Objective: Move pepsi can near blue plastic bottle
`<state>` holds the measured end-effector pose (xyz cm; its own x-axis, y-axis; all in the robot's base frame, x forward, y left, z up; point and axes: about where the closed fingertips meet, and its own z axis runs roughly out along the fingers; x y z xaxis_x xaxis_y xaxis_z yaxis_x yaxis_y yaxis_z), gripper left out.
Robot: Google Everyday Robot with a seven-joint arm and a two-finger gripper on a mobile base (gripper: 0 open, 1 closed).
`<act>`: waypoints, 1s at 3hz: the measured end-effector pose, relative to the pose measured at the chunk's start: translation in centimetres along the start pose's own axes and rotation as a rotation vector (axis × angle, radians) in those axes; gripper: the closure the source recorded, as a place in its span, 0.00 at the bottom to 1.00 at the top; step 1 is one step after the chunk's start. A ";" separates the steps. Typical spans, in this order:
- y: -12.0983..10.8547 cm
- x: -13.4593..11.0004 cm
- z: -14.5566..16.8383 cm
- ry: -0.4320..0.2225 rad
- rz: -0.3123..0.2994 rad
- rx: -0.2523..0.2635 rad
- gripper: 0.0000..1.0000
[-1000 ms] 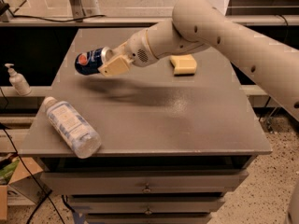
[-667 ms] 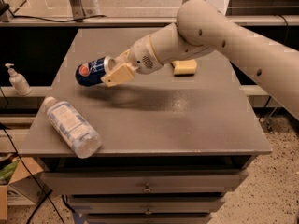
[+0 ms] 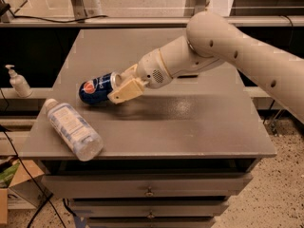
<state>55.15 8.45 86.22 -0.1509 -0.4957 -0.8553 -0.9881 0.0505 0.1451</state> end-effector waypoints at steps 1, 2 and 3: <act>0.7 0.7 0.0 0.008 0.012 -0.001 0.47; 1.2 1.1 0.3 0.017 0.018 -0.012 0.23; 1.4 1.4 0.7 0.022 0.033 -0.010 0.00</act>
Offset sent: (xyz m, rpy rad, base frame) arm -0.0172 -0.0054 -0.0130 -0.0224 0.0344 0.0038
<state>53.49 8.46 84.92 -0.1826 -0.5131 -0.8387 -0.9823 0.0582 0.1782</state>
